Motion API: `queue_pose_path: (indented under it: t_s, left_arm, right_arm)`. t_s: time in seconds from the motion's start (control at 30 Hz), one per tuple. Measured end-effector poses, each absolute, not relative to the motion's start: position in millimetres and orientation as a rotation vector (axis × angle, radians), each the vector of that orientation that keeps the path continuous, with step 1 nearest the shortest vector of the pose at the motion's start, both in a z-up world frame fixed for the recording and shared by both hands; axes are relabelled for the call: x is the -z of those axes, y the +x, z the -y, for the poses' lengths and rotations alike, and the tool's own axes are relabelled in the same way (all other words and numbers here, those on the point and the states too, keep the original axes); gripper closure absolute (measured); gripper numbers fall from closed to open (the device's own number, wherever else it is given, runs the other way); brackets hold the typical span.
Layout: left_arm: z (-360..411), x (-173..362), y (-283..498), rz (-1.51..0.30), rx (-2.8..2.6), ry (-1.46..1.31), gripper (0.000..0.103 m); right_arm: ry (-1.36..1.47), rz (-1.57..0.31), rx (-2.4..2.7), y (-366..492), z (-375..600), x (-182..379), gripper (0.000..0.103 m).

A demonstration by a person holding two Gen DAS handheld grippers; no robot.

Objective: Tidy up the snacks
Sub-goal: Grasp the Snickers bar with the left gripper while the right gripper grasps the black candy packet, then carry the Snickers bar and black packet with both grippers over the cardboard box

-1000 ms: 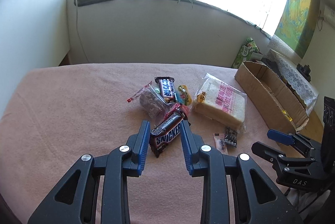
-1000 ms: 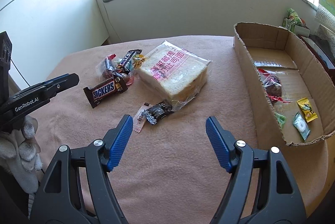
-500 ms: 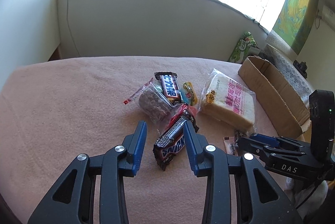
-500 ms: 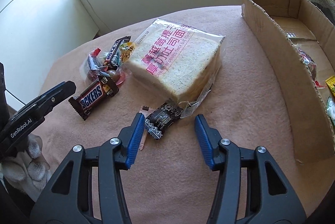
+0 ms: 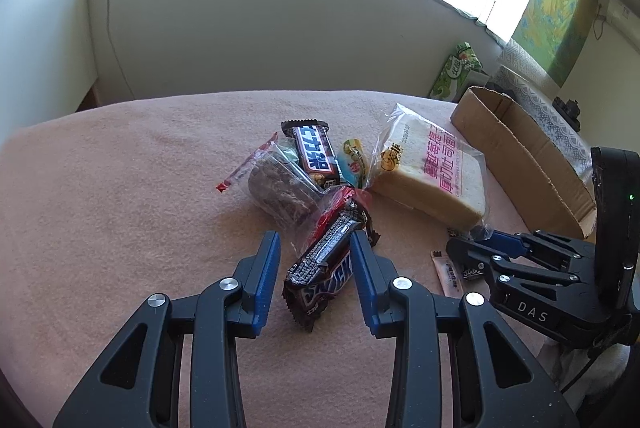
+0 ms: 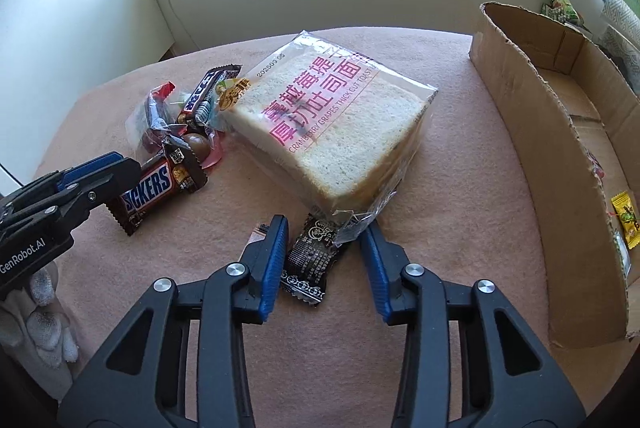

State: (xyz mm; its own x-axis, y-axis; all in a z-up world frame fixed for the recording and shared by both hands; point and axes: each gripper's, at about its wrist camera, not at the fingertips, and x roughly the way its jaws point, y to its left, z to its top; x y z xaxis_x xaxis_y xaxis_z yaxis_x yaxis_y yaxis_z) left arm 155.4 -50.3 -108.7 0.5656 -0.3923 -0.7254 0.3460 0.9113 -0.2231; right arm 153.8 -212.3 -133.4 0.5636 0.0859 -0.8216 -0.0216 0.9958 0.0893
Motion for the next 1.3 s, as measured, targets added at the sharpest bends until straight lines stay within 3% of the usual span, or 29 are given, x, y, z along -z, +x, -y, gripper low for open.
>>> queue_pose_path:
  t_s: [0.13, 0.57, 0.7, 1.3]
  left_arm:
    - [56, 113, 153, -0.878, 0.446, -0.024, 0.068]
    - [68, 122, 151, -0.896, 0.462, 0.064, 0.07]
    - [69, 118, 148, -0.88, 0.453, 0.066, 0.084]
    - [57, 96, 130, -0.831, 0.436, -0.046, 0.084]
  right_arm:
    - [0.038, -0.975, -0.075, 154, 214, 132, 0.076]
    - [-0.011, -0.96, -0.098, 127, 220, 130, 0.076]
    - [0.001, -0.96, -0.104, 122, 220, 129, 0.077]
    - [0.066, -0.914, -0.125, 96, 241, 108, 0.078]
